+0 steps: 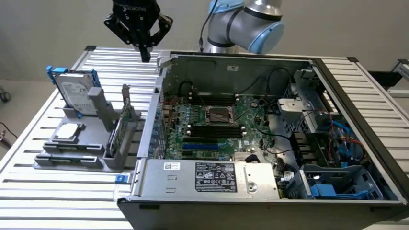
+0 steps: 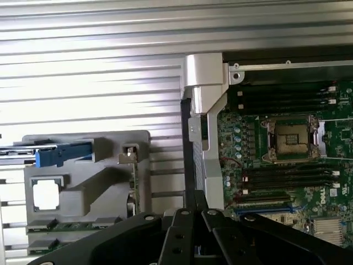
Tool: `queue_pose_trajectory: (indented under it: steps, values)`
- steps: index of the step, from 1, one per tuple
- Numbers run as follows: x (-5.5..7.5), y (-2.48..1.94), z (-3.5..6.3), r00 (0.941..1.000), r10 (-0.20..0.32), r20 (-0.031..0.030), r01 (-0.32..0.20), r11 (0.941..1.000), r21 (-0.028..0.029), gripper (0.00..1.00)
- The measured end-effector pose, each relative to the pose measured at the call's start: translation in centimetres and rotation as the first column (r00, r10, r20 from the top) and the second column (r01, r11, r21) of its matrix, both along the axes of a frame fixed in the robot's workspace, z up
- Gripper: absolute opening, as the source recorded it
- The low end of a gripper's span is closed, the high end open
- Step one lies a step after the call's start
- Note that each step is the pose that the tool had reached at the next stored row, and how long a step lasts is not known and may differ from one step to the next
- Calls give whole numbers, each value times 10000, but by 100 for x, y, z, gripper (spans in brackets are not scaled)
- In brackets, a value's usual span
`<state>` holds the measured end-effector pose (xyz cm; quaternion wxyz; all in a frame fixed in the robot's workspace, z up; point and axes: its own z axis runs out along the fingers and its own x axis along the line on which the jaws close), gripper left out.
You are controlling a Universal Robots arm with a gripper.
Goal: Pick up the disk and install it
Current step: 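Reach for the disk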
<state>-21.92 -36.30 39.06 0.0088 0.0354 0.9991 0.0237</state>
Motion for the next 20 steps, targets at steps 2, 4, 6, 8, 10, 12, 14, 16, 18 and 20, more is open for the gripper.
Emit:
queue_pose_trajectory:
  steps: [2, 4, 6, 8, 10, 12, 14, 16, 18, 20]
  values:
    - [-87, 41, -1, 10000, 0, -4, 0, 10000, -2, 11]
    - [-172, 81, -3, 10000, -1, -9, 1, 10000, -4, 11]
    - [-260, 122, -4, 10000, 0, -14, 0, 10000, -6, 11]
    - [-346, 161, -5, 10000, -1, -19, 1, 10000, -8, 11]
    - [-432, 200, -7, 10000, -1, -23, 1, 10000, -8, 11]
    - [-522, 238, -9, 10000, 1, -30, -1, 10000, -9, 11]
    - [-608, 271, -10, 10000, -1, -44, 1, 10000, -9, 11]
    - [-696, 299, -11, 10000, 0, -74, 0, 10000, -9, 11]
    - [-785, 325, -12, 9999, 0, -117, 0, 10000, -9, 11]
    - [-869, 348, -14, 9998, 1, -174, -1, 10000, -9, 11]
